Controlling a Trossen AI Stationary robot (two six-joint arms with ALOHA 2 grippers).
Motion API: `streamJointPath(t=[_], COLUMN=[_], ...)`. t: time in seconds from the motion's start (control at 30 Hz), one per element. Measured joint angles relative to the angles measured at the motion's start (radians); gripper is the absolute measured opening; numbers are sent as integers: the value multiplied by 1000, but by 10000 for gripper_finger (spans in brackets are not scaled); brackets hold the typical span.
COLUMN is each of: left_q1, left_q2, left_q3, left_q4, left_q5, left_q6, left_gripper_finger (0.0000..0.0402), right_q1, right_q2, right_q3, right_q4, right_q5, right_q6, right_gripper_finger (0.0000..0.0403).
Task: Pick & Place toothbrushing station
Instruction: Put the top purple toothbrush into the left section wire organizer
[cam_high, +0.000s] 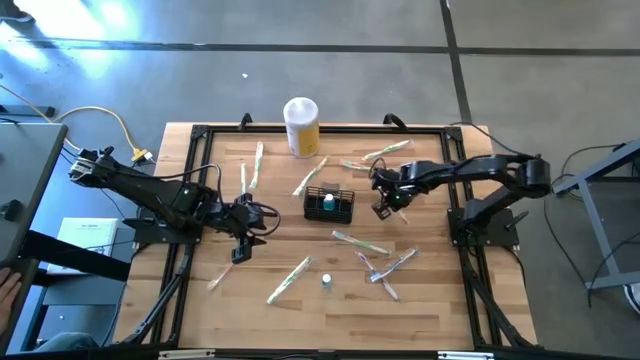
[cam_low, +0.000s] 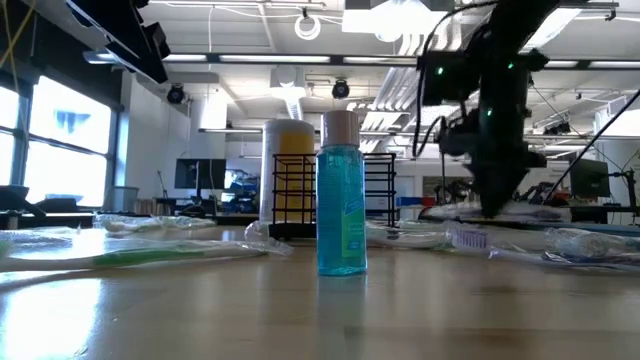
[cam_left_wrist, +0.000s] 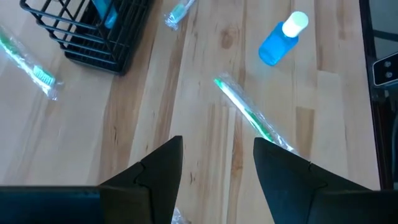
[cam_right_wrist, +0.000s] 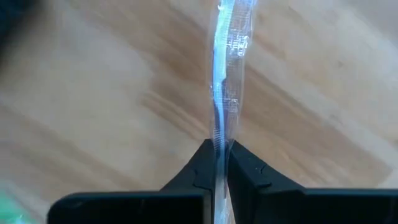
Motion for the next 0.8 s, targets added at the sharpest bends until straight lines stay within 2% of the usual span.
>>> streamJointPath(t=[0.1, 0.27, 0.43, 0.67, 0.8], left_q1=[0, 0, 1, 92, 179], left_q2=[0, 0, 0, 0, 0], left_q3=[0, 1, 1, 40, 82], left_q4=[13, 19, 38, 66, 64], left_q5=[-2, -34, -51, -49, -16], left_q6=[22, 54, 117, 251, 322], left_gripper_finger=[193, 193, 193, 193, 193], right_q1=[34, 92, 183, 342, 401], right_q2=[-78, -220, -359, -454, -459], right_q3=[-3, -1, -1, 1, 1], right_q4=[-55, -39, 14, 238, 417], right_q5=[4, 4, 62, 218, 256], right_q6=[4, 35, 53, -2, -100], right_gripper_finger=[11, 11, 11, 11, 11])
